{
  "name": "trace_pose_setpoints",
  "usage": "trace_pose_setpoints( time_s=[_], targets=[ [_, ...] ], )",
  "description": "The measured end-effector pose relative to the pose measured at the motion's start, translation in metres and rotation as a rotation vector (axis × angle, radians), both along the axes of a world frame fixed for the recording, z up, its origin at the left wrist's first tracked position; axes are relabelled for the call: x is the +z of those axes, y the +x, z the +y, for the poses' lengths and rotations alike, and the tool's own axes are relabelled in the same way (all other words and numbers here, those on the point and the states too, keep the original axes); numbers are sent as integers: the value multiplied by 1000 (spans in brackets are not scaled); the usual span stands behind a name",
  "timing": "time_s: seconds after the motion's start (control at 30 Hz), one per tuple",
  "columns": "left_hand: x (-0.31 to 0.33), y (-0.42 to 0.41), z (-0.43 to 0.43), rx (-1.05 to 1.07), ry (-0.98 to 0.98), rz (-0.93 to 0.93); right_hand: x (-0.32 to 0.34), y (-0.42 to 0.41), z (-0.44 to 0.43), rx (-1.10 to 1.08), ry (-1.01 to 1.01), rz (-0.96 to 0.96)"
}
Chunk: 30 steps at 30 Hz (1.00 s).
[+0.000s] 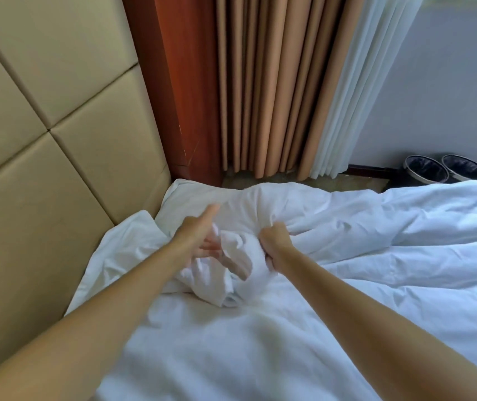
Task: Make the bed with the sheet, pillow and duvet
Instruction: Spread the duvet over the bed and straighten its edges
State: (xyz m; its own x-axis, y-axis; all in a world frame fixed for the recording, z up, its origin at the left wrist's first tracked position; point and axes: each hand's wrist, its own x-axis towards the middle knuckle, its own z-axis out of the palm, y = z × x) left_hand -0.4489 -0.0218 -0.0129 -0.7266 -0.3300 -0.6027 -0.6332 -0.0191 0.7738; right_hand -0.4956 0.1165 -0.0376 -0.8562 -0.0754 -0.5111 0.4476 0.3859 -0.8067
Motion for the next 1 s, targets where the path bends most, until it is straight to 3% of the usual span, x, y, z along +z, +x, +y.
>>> trace_pose_setpoints(
  time_s=[0.1, 0.17, 0.3, 0.43, 0.57, 0.73, 0.9, 1.0],
  targets=[
    [4, -7, 6, 61, 185, -229, 23, 17, -2, 78, -51, 66],
    [8, -11, 16, 53, 227, -281, 33, 25, 0, 133, -103, 70],
    [33, -21, 17, 95, 48, -132, 57, 32, 2, 200, -191, 114],
    [69, -31, -12, 313, -295, 229, 90, 27, -24, 120, -289, 206],
    [123, -20, -54, 395, -419, 494, 130, 21, -67, 147, -396, 287],
    [142, -24, -88, 486, -485, 529, 149, 13, -90, 316, -411, 368],
    [101, -44, -91, 446, -392, 382, 118, -2, -80, 412, -338, 280],
    [80, -54, -92, 392, -434, 318, 89, -13, -85, 432, -257, 234]
  ],
)
